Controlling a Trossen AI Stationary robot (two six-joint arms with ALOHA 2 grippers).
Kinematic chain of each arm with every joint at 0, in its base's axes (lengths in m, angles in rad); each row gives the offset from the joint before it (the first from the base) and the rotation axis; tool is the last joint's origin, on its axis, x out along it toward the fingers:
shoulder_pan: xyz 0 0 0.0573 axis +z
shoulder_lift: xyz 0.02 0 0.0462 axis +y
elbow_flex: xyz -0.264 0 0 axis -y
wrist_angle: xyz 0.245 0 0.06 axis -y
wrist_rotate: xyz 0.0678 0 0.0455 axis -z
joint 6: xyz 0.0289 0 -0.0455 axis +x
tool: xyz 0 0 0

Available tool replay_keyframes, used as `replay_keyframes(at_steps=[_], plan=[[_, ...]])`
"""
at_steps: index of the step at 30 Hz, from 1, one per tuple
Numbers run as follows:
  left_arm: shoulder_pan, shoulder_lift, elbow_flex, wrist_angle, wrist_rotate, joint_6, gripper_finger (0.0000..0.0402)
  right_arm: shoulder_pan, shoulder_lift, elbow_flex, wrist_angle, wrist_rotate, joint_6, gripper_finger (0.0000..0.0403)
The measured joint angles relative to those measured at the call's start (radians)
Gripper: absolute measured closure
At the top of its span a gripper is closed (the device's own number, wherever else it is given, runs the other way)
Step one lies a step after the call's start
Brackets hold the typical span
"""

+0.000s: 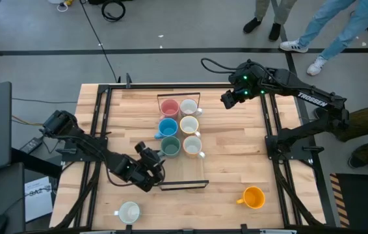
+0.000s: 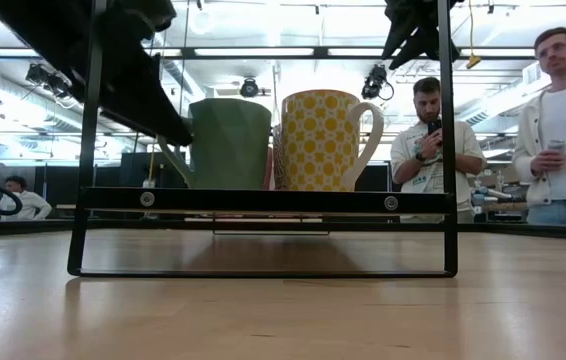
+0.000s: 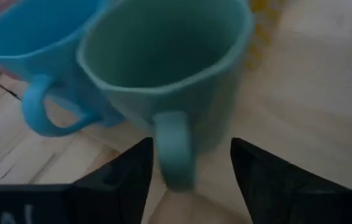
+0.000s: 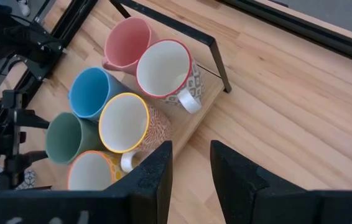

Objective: Place coffee mugs
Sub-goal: Put the blue patterned mug on the shelf

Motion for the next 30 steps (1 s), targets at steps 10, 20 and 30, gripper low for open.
replay_keyframes(at_steps=[10,20,30], plan=[[0.000,0.000,0.138,-0.271,0.135,0.003,0.0183,0.052,0.000,0.000,0.000,0.000,-0.028,0.0289],[-0.010,0.000,0.355,-0.650,0.411,0.007,0.0184,0.187,0.000,0.000,0.000,0.008,-0.139,0.0289],[-0.071,0.000,0.477,-0.687,0.804,-0.001,0.0184,0.351,0.000,0.000,0.004,0.064,-0.143,0.0289]])
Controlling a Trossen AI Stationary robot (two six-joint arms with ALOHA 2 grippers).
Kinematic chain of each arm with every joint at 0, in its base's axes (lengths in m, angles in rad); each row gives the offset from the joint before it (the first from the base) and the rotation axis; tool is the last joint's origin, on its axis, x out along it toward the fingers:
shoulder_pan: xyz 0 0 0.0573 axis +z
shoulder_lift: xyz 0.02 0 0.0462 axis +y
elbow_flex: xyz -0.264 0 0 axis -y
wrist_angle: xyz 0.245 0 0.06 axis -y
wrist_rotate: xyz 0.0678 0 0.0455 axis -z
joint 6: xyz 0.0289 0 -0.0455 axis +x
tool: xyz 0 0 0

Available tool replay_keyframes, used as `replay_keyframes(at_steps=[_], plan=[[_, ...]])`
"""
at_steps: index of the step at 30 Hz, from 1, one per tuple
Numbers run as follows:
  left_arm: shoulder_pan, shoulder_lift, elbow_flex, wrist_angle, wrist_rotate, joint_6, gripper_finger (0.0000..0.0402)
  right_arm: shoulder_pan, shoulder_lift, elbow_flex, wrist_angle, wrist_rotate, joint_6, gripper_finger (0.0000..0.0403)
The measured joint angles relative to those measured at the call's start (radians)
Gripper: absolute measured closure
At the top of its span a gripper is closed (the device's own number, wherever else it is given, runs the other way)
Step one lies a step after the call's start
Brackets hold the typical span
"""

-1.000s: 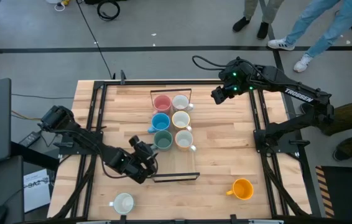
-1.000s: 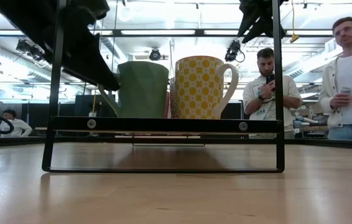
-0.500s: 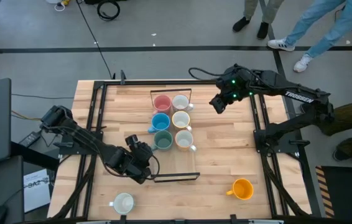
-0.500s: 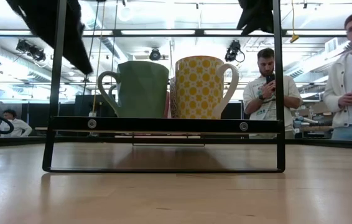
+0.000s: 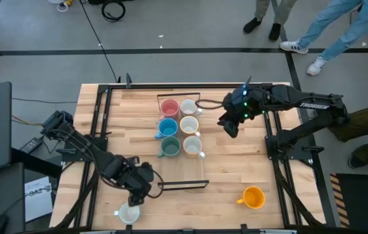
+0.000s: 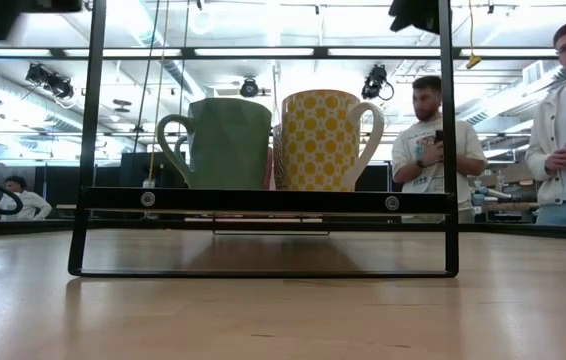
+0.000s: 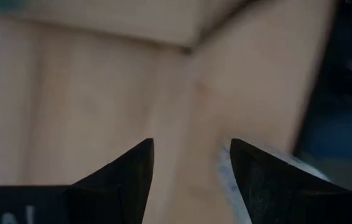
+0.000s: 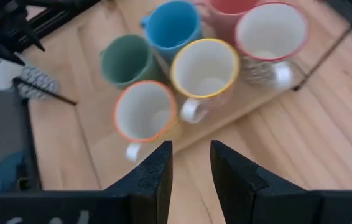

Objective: Place coffee mugs
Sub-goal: Put the blue patterned mug on the shelf

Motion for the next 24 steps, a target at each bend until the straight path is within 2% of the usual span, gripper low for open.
replay_keyframes(at_steps=[5,9,13,19,24], plan=[[-0.047,0.000,0.000,0.060,0.113,-0.002,0.0184,0.095,0.000,0.000,0.044,0.001,0.000,0.0289],[-0.073,0.000,0.000,0.134,0.115,0.017,0.0184,0.168,0.000,0.000,0.100,0.001,0.000,0.0289],[-0.095,0.010,0.000,0.207,0.104,0.108,0.0184,0.235,0.000,0.000,0.145,0.001,0.000,0.0289],[-0.131,0.057,-0.001,0.214,0.104,0.163,0.0184,0.315,0.000,0.000,0.164,0.004,-0.003,0.0289],[-0.138,0.100,-0.001,0.214,0.104,0.166,0.0184,0.366,0.000,0.000,0.164,0.047,-0.050,0.0289]])
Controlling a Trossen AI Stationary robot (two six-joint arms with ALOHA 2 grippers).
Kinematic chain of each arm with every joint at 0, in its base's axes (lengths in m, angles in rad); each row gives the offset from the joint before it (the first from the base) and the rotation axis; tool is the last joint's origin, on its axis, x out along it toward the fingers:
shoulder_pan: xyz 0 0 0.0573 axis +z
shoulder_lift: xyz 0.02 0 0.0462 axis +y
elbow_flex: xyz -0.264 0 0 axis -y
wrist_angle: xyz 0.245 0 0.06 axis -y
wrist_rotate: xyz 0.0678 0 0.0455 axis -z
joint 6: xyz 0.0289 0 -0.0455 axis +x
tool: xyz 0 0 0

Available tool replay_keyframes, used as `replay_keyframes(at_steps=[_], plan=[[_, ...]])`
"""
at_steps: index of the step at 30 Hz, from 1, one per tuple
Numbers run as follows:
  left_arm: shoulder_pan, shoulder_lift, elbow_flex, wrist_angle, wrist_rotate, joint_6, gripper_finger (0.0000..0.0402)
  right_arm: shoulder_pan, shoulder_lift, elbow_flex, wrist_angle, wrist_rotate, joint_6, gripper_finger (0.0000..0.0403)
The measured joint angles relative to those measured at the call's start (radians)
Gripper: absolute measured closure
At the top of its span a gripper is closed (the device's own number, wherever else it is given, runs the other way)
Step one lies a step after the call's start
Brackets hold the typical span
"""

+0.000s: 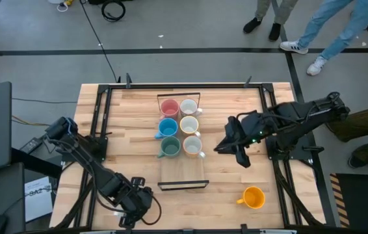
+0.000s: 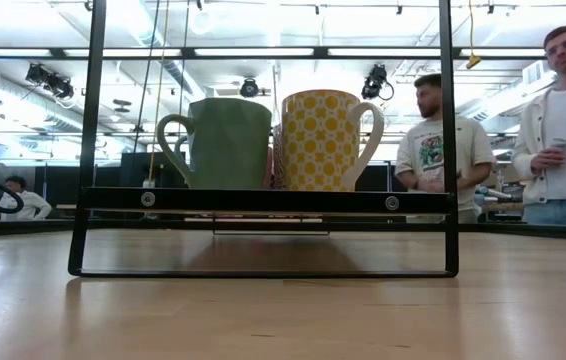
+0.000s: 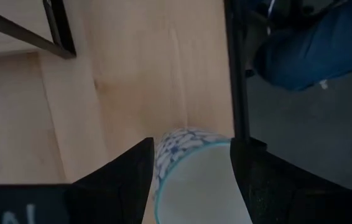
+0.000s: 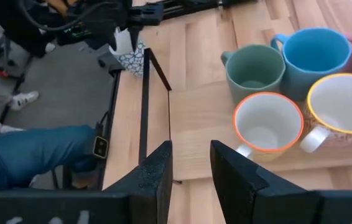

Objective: Place coffee mugs
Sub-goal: Put the blue patterned mug on the shelf

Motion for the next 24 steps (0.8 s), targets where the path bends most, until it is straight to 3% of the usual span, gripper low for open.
replay_keyframes(at_steps=[8,18,24], plan=[[0.002,0.041,0.000,-0.026,0.030,0.091,0.0184,0.057,0.000,0.000,0.000,0.003,-0.004,0.0289],[0.002,0.052,0.000,-0.073,0.035,0.102,0.0186,0.108,0.000,0.000,-0.001,0.003,-0.002,0.0289],[0.002,0.083,0.000,-0.066,0.036,0.102,0.0225,0.121,0.000,0.000,-0.001,0.003,-0.024,0.0289]])
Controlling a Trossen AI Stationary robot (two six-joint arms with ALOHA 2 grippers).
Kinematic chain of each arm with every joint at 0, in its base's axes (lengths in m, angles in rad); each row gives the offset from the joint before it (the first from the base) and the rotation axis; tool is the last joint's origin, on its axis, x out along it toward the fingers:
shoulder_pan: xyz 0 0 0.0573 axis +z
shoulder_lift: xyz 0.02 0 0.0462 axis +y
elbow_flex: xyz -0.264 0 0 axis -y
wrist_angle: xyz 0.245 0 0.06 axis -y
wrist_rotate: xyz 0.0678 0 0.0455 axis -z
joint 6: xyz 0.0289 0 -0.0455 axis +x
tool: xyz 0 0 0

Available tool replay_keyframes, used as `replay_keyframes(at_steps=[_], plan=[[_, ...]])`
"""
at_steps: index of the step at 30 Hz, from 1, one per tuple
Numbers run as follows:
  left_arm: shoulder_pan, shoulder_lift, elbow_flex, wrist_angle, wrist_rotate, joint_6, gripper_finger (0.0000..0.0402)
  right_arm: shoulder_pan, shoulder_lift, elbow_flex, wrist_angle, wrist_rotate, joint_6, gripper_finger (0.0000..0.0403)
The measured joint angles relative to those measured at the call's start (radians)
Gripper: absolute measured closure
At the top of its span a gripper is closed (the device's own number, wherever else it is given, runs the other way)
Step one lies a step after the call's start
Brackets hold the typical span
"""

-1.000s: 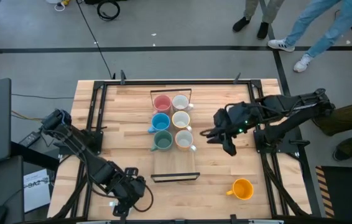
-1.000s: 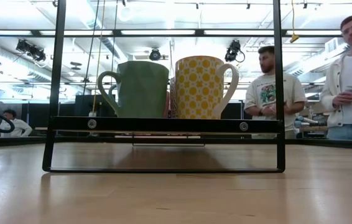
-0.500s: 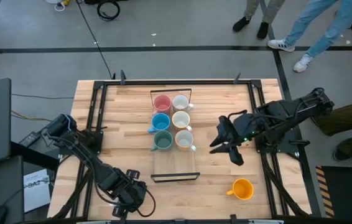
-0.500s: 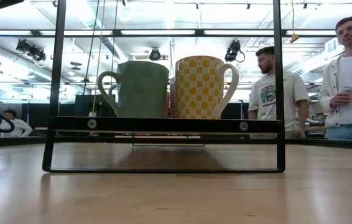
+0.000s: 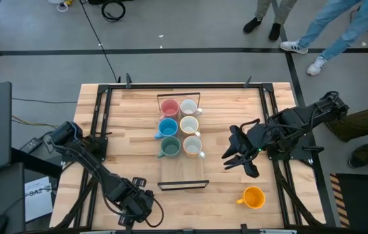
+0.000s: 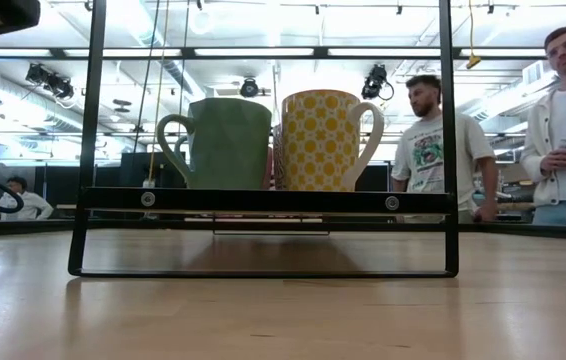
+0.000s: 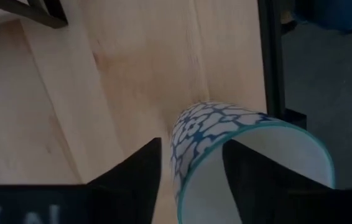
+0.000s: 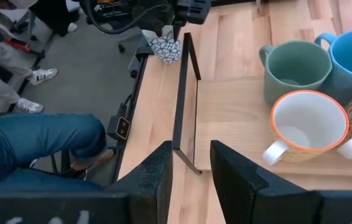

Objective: Place coffee mugs
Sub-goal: Put the blue patterned mug on the shelf

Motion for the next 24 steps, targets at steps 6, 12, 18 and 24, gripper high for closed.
replay_keyframes(at_steps=[6,12,18,24], plan=[[0.000,0.003,0.000,0.003,0.001,-0.007,0.0302,0.002,0.000,0.000,0.000,0.000,-0.004,0.0289],[0.000,0.003,0.000,0.004,-0.004,-0.032,0.0371,0.002,0.000,0.000,0.000,0.000,-0.004,0.0289],[0.008,0.003,0.000,-0.031,0.000,-0.269,0.0380,0.002,0.000,0.000,0.000,0.000,-0.004,0.0289],[0.018,0.000,0.001,-0.065,0.003,-0.582,0.0380,0.002,0.000,0.000,0.000,0.000,-0.013,0.0289]])
